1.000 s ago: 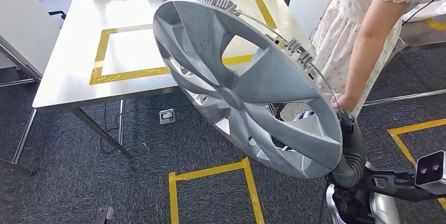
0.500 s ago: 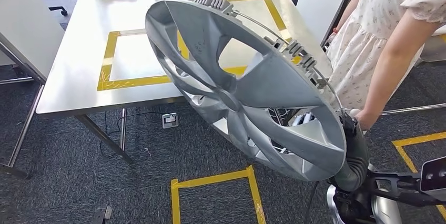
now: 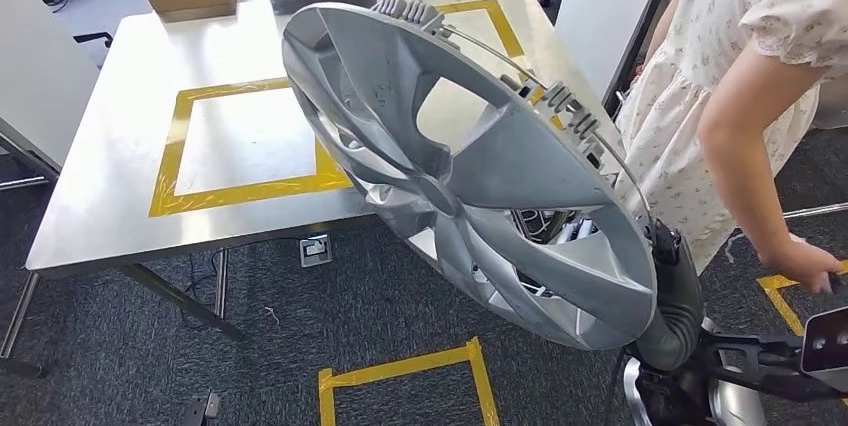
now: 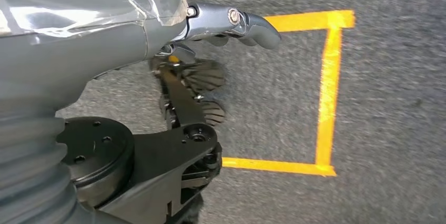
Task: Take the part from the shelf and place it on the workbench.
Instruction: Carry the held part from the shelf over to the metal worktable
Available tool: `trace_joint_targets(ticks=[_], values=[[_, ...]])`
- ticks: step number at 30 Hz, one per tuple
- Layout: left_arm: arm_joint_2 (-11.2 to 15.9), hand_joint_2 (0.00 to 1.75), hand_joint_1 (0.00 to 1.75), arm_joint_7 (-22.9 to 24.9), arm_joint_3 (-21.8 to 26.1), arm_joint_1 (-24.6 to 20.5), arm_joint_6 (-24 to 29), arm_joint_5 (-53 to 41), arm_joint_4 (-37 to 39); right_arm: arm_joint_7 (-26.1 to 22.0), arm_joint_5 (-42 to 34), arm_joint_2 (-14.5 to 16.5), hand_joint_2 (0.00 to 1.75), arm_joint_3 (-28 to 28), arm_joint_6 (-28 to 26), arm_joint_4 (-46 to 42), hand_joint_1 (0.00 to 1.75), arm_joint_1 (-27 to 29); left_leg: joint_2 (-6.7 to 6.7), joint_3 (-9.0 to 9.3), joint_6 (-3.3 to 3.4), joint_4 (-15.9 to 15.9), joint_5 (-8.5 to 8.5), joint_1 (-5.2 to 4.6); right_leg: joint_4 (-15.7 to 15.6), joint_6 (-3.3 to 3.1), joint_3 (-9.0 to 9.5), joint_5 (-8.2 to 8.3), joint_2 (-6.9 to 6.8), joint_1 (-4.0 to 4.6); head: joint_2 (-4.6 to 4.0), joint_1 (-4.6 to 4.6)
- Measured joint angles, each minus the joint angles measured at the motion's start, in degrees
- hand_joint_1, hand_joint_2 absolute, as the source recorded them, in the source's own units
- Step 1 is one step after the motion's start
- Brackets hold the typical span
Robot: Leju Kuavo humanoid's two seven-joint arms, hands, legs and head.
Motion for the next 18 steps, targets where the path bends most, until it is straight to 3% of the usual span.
trace_joint_targets(ticks=[2, 3, 4, 7, 9, 12, 13, 14, 15, 17, 18], values=[[0.1, 1.75, 0.00, 0.0, 0.0, 0.1, 0.0, 0.0, 0.0, -0.1, 0.1, 0.0, 1.75, 0.0, 0.0, 0.0, 1.75, 0.1, 0.03, 0.42, 0.72, -6.8, 6.97, -0.22, 0.0, 0.30, 1.68, -1.40, 0.12, 0.13, 0.00, 0.03], [0.2, 1.75, 0.00, 0.0, 0.0, 0.1, 0.0, 0.0, 0.1, -0.2, 0.1, 0.0, 1.75, 0.0, 0.0, -0.1, 1.75, 0.1, -0.08, 0.50, 1.21, -9.4, 9.80, -0.45, -0.1, 0.54, 2.34, -2.11, 0.28, 0.25, 0.00, 0.03], [0.3, 1.75, 0.00, 0.0, 0.0, 0.2, 0.0, -0.1, 0.1, -0.2, 0.1, 0.1, 1.75, 0.0, 0.0, -0.1, 1.75, 0.1, -0.21, 0.54, 1.65, -11.1, 11.52, -0.68, -0.2, 0.83, 3.03, -2.69, 0.44, 0.39, 0.00, 0.03], [0.4, 1.75, 0.00, 0.0, 0.1, 0.0, 0.1, -0.1, 0.0, -0.4, 0.2, 0.2, 1.75, 0.0, 0.1, -0.5, 1.75, 0.0, -0.46, 2.40, 2.62, -12.6, 12.38, -0.79, 0.4, 2.04, 4.86, -3.57, 0.59, 0.71, 0.00, 0.04], [0.4, 1.75, 0.00, 0.0, 0.1, -0.3, 0.1, -0.1, 0.0, -0.4, 0.3, 0.2, 1.75, -0.1, 0.2, -0.7, 1.75, -0.4, -0.36, 4.18, 3.15, -13.0, 12.82, -0.62, 3.6, 2.17, 3.81, -4.85, 0.19, 0.67, 0.00, 0.12], [0.4, 1.75, 0.00, -0.1, 0.1, -0.6, 0.1, -0.1, -0.1, -0.5, 0.3, 0.2, 1.75, -0.1, 0.2, -0.7, 1.75, -0.6, -0.42, 5.03, 3.53, -12.9, 11.78, -0.75, 13.9, 1.79, -3.41, -8.32, -0.16, 0.58, 0.00, 0.14], [0.4, 1.75, 0.00, -0.1, 0.1, -0.6, 0.1, -0.1, -0.1, -0.5, 0.3, 0.1, 1.75, -0.1, 0.2, -0.7, 1.75, -0.6, -0.54, 5.34, 3.56, -12.9, 11.35, -0.83, 15.7, 1.87, -5.45, -9.05, -0.16, 0.58, 0.00, 0.14], [0.3, 1.75, 0.00, -0.1, 0.1, -0.6, 0.1, -0.1, -0.1, -0.6, 0.3, 0.1, 1.75, -0.1, 0.2, -0.7, 1.75, -0.6, -0.68, 5.78, 3.55, -12.9, 10.89, -0.89, 15.4, 2.08, -6.51, -8.81, -0.17, 0.59, 0.00, 0.14], [0.3, 1.75, 0.00, -0.1, 0.1, -0.6, 0.1, -0.1, -0.1, -0.6, 0.3, 0.1, 1.75, -0.1, 0.2, -0.7, 1.75, -0.6, -0.84, 6.34, 3.50, -12.9, 10.40, -0.94, 13.0, 2.59, -6.63, -7.27, -0.18, 0.62, 0.00, 0.15], [0.1, 1.75, 0.00, 0.0, 0.1, -0.6, 0.0, -0.1, -0.1, -0.6, 0.3, 0.0, 1.75, -0.1, 0.3, -0.6, 1.75, -0.6, -1.08, 7.41, 3.24, -12.9, 9.43, -1.03, 5.5, 3.45, -5.65, -1.67, -0.27, 0.76, 0.00, 0.15], [0.1, 1.75, 0.00, 0.0, 0.1, -0.5, 0.0, -0.1, -0.1, -0.6, 0.3, 0.0, 1.75, -0.1, 0.4, -0.6, 1.75, -0.6, -1.15, 7.63, 3.03, -12.8, 9.04, -1.07, 2.7, 3.24, -5.12, 0.59, -0.33, 0.94, 0.00, 0.14]])
